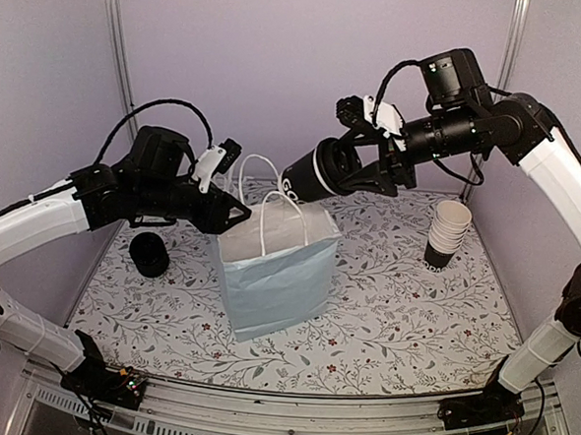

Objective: Pack the takeout coffee

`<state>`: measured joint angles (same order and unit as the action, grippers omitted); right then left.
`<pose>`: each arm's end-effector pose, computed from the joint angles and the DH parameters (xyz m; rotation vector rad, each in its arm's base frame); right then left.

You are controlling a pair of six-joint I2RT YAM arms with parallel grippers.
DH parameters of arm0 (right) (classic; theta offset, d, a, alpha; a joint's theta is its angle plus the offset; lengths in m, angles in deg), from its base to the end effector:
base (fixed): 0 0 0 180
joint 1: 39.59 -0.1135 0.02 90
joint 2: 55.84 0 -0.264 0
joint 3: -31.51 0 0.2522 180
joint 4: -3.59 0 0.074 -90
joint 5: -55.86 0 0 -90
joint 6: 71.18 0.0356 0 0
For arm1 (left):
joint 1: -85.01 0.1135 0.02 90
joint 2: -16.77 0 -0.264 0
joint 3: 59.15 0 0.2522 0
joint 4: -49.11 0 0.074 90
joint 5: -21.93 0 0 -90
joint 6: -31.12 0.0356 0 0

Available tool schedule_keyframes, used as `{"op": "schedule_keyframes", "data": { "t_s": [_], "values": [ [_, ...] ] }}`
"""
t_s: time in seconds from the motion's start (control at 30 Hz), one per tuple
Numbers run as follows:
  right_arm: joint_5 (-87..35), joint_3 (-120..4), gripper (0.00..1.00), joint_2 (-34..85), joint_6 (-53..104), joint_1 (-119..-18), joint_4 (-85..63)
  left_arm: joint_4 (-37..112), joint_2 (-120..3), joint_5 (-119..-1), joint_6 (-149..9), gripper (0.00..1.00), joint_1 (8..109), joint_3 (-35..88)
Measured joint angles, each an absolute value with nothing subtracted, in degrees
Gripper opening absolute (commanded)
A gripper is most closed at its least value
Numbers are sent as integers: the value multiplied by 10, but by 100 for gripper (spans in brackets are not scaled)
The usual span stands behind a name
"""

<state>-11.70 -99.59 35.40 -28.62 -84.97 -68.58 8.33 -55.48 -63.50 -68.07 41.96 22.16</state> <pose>0.2078 0.2300 0.4819 -1.6790 1.2816 0.3957 0.2039 -0.1944 0.3471 0.6831 2.0771 -0.6149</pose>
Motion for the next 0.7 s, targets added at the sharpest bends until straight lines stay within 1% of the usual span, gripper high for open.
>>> {"op": "schedule_keyframes", "data": {
  "t_s": [0.13, 0.23, 0.63, 0.7],
  "values": [
    [-129, -968, 44, 360, -290, -880, -689, 101, -555, -613, -687, 42, 420, 220],
    [-139, -953, 44, 362, -293, -892, -693, 120, -550, -596, -692, 32, 420, 210],
    [-176, -924, 43, 361, -310, -914, -706, 145, -550, -549, -697, 4, 421, 194],
    [-182, -922, 43, 361, -315, -922, -711, 147, -550, -545, -696, 3, 421, 194]
  ]
}}
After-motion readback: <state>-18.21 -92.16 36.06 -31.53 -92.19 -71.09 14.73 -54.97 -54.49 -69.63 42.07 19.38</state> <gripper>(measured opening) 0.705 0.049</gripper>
